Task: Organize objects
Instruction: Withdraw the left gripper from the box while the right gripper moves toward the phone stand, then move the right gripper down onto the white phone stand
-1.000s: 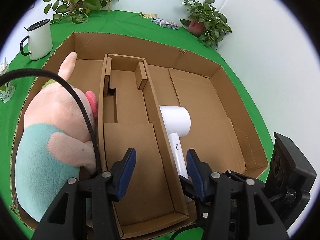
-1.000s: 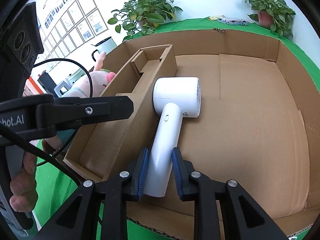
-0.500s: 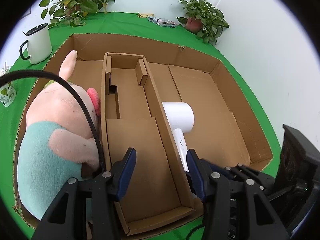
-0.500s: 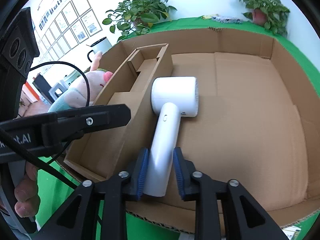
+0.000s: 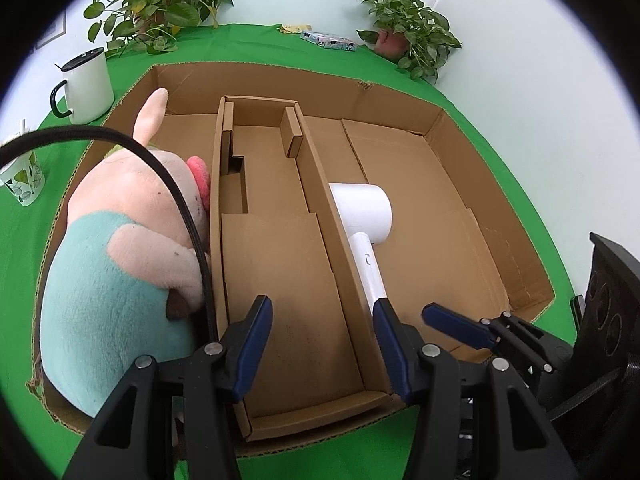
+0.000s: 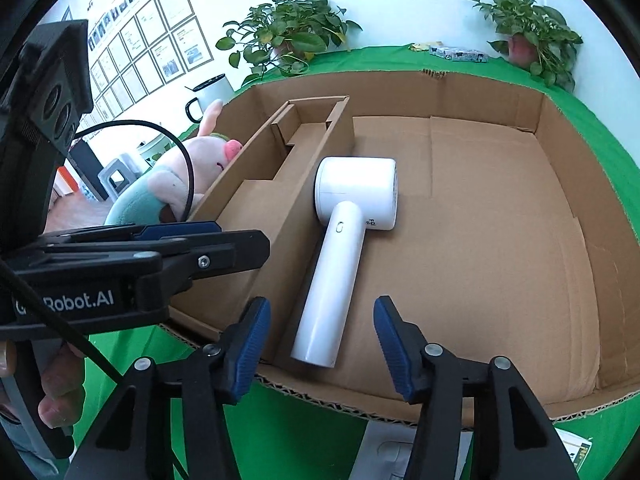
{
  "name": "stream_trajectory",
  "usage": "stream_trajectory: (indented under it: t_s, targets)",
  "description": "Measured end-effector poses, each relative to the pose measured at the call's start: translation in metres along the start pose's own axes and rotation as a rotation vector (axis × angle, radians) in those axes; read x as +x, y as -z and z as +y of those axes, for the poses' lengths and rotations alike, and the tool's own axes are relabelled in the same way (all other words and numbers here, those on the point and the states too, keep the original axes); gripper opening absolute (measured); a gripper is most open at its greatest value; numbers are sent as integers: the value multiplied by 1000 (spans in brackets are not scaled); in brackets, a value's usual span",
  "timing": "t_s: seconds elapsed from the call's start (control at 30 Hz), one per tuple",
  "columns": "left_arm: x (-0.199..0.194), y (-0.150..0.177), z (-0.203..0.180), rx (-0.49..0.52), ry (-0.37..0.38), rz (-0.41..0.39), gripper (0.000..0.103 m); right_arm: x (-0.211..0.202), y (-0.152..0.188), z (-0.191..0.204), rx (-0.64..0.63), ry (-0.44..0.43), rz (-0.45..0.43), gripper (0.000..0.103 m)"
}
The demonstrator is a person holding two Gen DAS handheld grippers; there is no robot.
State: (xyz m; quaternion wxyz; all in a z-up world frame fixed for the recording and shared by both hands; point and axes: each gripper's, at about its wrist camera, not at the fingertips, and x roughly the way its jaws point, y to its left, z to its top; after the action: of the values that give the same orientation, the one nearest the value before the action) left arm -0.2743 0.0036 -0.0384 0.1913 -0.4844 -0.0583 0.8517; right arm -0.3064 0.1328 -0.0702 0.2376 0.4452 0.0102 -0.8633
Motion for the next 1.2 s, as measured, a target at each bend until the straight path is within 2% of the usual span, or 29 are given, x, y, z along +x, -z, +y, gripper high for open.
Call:
stream_trajectory:
  t_s: [0.03, 0.1, 0.17, 0.2, 0.23, 0.27, 0.33, 0.37, 0.47, 0.7, 0.9, 1.07, 1.2]
  targets:
    - [-2, 2, -2, 6, -11, -11, 51, -3, 1, 0, -2, 23, -12, 55]
    - [-11, 6, -4, 12, -29, -50, 51, -17, 3, -1, 5, 66, -54, 65]
    - [-28, 11, -10, 28, -63, -131, 51, -38, 7, 1, 1, 105, -128, 90]
    - [-38, 15, -16, 42, -81, -183, 51, -49, 9, 3, -9, 123, -172, 95]
    - [-51, 20, -23, 65, -102, -245, 57, -65, 14, 7, -29, 144, -237, 103]
    - [-65, 26, -31, 86, -132, -315, 74, -75, 17, 10, -47, 156, -276, 102]
    - [-86, 38, -45, 109, -189, -439, 86, -91, 24, 16, -75, 191, -328, 102]
    - [-95, 44, -51, 124, -212, -488, 86, -98, 28, 18, -81, 208, -346, 102]
    - [-111, 59, -70, 178, -275, -561, 86, -112, 37, 21, -78, 235, -373, 102]
    - [-124, 70, -65, 132, -265, -577, 86, -131, 58, 19, -71, 251, -363, 102]
    - [-121, 84, -66, 128, -237, -542, 86, -138, 85, 17, -79, 187, -324, 102]
    - [-106, 96, -61, 121, -195, -473, 86, -120, 112, 22, -71, -7, -216, 102]
    - [-86, 104, -53, 100, -153, -379, 86, -103, 130, 21, -50, -51, -137, 102]
